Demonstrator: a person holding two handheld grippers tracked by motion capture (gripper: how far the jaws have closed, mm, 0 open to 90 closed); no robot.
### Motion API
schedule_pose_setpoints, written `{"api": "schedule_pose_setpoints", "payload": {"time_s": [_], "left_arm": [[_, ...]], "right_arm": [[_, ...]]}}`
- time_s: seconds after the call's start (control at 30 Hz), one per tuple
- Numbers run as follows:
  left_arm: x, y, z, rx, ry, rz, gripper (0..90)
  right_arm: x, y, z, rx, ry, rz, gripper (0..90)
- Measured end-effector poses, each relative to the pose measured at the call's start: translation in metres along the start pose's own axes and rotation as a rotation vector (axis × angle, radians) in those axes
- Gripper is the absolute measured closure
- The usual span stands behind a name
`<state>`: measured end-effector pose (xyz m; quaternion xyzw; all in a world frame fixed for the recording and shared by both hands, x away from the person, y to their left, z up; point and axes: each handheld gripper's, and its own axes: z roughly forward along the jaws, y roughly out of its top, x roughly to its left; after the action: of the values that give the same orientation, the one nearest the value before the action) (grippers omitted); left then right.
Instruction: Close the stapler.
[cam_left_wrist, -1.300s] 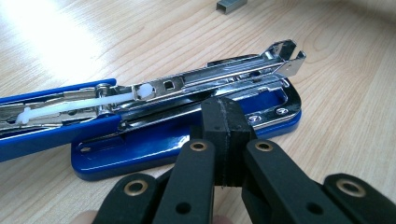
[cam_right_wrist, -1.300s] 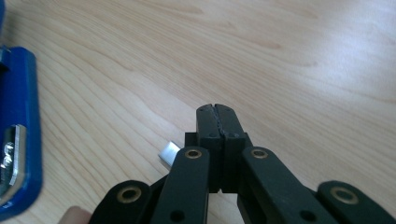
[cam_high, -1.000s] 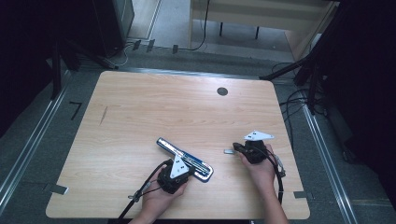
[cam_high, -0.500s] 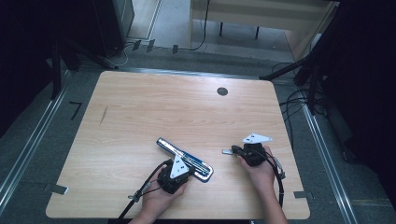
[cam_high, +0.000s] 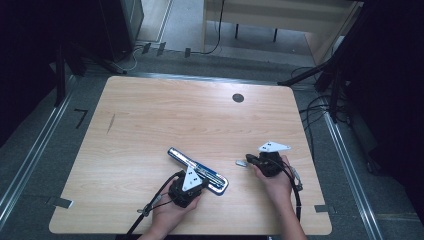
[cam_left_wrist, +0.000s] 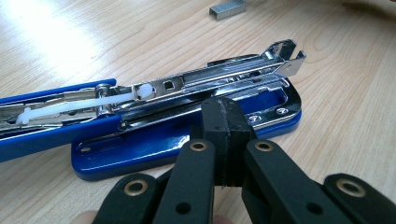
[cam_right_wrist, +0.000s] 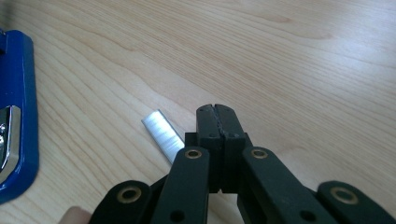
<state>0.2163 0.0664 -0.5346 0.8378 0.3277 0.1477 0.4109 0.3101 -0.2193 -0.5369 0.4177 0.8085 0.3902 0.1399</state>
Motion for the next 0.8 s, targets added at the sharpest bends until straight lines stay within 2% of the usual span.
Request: {"api": "schedule_pose_setpoints", "payload": {"time_s": [0.3,0.6,0.67,0.8], "left_arm": [[0.0,0.0,0.0,0.0,0.0,0.0,90.0],[0.0,0.0,0.0,0.002,0.003,0.002,90.0],[0.0,0.0,0.0,0.002,0.003,0.002,90.0],[0.0,0.0,0.0,0.003,0.006,0.004,90.0]], "right_arm": [[0.006,-0.004,0.003,0.024,0.016,-0.006,90.0],[0.013,-0.004,-0.002,0.016,0.033,-0.021,90.0],[0.012,-0.006,-0.003,0.01,0.032,-0.017,90.0],[0.01,-0.007,-0.011,-0.035,0.044,0.028,90.0]]}}
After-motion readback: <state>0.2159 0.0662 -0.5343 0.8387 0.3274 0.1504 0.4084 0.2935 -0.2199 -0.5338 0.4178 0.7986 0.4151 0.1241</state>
